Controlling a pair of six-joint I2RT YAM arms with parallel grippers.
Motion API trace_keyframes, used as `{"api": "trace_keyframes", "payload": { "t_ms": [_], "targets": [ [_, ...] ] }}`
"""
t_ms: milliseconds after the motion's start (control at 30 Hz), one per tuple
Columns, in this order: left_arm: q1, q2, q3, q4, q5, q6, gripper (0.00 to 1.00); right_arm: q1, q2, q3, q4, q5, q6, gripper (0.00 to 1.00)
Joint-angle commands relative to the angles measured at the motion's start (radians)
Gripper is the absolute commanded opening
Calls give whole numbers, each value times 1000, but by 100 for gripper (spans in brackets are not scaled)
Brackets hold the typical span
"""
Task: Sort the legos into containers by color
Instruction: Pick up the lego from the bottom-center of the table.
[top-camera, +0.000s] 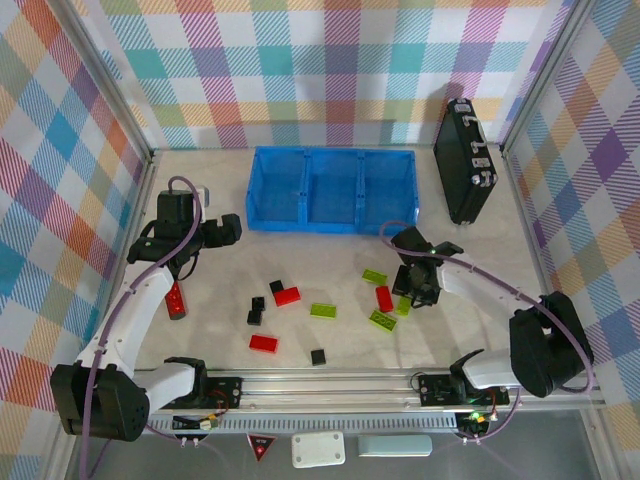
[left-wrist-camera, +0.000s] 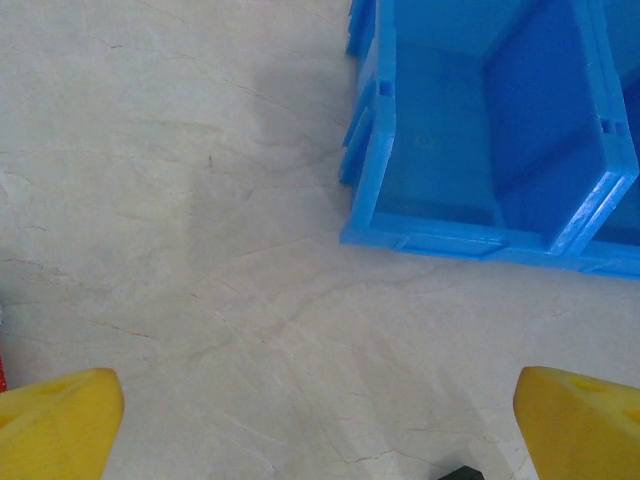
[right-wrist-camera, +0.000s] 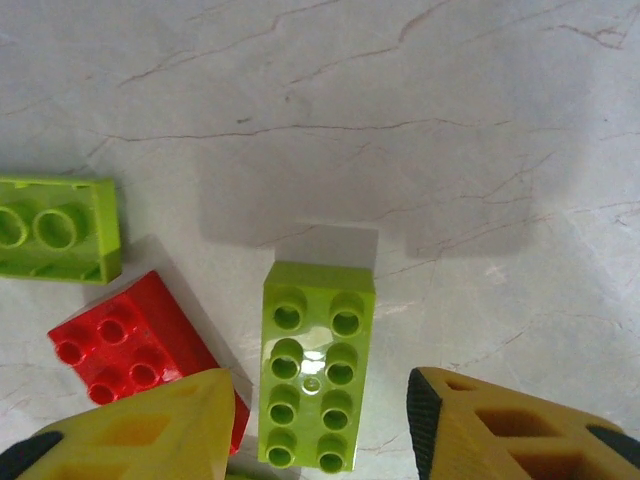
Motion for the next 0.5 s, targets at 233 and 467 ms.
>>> {"api": "trace_keyframes", "payload": {
  "t_ms": [233,467],
  "targets": [
    [17,13,1,12,16,7,100,103,57,72,-46,25,-12,48],
    [18,14,-1,10,12,7,100,154,141,137,-28,-56,-226,49]
  ]
}}
